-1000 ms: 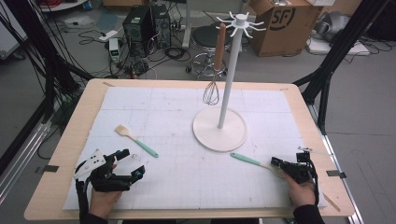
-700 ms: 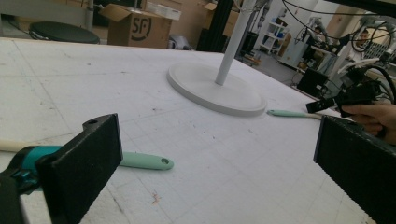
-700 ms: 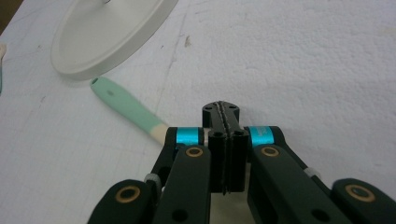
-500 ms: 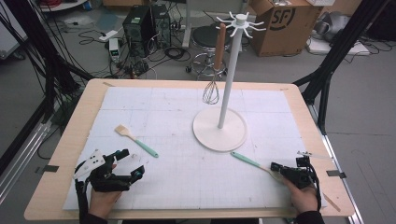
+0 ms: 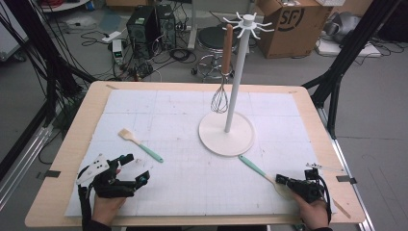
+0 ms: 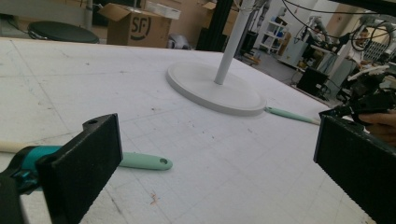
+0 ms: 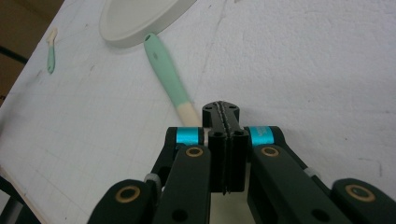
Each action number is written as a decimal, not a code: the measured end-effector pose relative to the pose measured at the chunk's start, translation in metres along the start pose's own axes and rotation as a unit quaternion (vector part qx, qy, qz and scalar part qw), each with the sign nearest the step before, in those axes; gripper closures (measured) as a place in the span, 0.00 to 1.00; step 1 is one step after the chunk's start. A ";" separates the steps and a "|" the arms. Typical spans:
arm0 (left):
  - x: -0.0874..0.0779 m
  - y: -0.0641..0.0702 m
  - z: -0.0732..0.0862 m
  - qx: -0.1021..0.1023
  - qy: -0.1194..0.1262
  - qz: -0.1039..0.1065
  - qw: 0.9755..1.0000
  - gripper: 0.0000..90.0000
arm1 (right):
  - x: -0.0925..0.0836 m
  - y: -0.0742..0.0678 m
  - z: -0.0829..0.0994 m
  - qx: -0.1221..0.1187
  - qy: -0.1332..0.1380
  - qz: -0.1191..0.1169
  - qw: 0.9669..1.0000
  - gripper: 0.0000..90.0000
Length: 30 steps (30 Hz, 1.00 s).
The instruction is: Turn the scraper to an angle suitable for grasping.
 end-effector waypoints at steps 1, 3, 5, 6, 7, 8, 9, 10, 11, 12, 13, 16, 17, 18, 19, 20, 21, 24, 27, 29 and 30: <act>0.000 0.000 0.000 0.000 0.000 0.000 1.000 0.02 | 0.000 0.000 0.000 0.001 0.001 -0.001 1.000 1.00; 0.000 0.000 0.000 0.000 0.000 0.001 1.000 0.02 | 0.000 -0.001 0.000 0.003 0.000 -0.001 1.000 1.00; 0.000 -0.001 0.000 0.000 0.002 -0.001 1.000 0.02 | -0.001 -0.001 -0.001 -0.003 0.009 0.000 1.000 0.99; -0.001 -0.001 0.000 0.000 0.001 -0.001 1.000 0.02 | -0.003 -0.001 -0.002 -0.005 0.019 -0.005 1.000 0.97; -0.001 -0.001 0.000 0.000 0.000 -0.001 1.000 0.02 | -0.005 -0.002 -0.004 -0.006 0.029 -0.003 1.000 0.97; 0.000 -0.001 0.000 0.001 0.000 -0.001 1.000 0.02 | -0.007 -0.002 -0.006 -0.009 0.040 -0.001 0.999 0.95; 0.000 -0.001 0.000 -0.001 0.000 -0.001 1.000 0.02 | -0.007 -0.003 -0.008 -0.011 0.042 -0.006 0.999 0.91; 0.000 0.000 0.000 -0.001 0.000 0.000 1.000 0.02 | -0.007 -0.005 -0.009 -0.012 0.041 -0.007 0.999 0.86; 0.000 0.000 0.000 -0.001 0.000 0.000 1.000 0.02 | -0.006 -0.006 -0.010 -0.017 0.038 -0.006 0.999 0.81; 0.000 -0.001 0.000 -0.001 0.000 0.000 1.000 0.02 | -0.005 -0.007 -0.011 -0.019 0.038 -0.007 0.999 0.79; 0.000 -0.001 0.000 0.000 0.000 -0.001 1.000 0.02 | -0.004 -0.011 -0.011 -0.022 0.036 -0.010 0.999 0.72; -0.001 -0.001 0.000 -0.002 0.002 -0.001 1.000 0.02 | 0.001 -0.017 -0.014 -0.031 0.034 -0.012 0.999 0.71; -0.001 -0.001 0.000 -0.002 0.002 0.000 1.000 0.02 | 0.001 -0.018 -0.015 -0.035 0.034 -0.014 0.999 0.70; -0.001 -0.001 0.000 -0.002 0.002 0.001 1.000 0.02 | 0.003 -0.021 -0.015 -0.037 0.031 -0.020 0.999 0.70; -0.001 -0.001 0.000 -0.002 0.001 0.000 1.000 0.02 | 0.004 -0.023 -0.016 -0.040 0.027 -0.022 0.999 0.69; -0.001 -0.002 0.000 -0.002 0.000 0.000 1.000 0.02 | 0.005 -0.024 -0.016 -0.047 0.028 -0.021 0.998 0.69; -0.001 -0.002 0.000 -0.003 0.001 0.000 1.000 0.02 | 0.006 -0.026 -0.017 -0.049 0.023 -0.023 0.998 0.69; -0.002 -0.002 0.000 -0.002 0.004 0.000 1.000 0.02 | 0.009 -0.027 -0.018 -0.055 0.009 -0.020 0.998 0.69; -0.004 -0.001 0.000 -0.002 0.004 -0.001 1.000 0.02 | 0.014 -0.028 -0.019 -0.061 -0.010 -0.018 0.998 0.68; -0.004 -0.002 0.000 -0.001 0.004 -0.002 1.000 0.02 | 0.017 -0.027 -0.019 -0.064 -0.022 -0.015 0.998 0.67; -0.004 -0.002 0.000 -0.003 0.005 -0.003 1.000 0.02 | 0.018 -0.027 -0.019 -0.063 -0.026 -0.015 0.998 0.67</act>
Point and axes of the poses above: each handheld gripper's, and its own axes: x roughly forward along the jaws, z roughly out of its underside, y roughly to its right, the point moved 7 cm from there along x, roughly forward along the jaws, and after that the axes turned 8 degrees about -y, right-handed, at the moved point
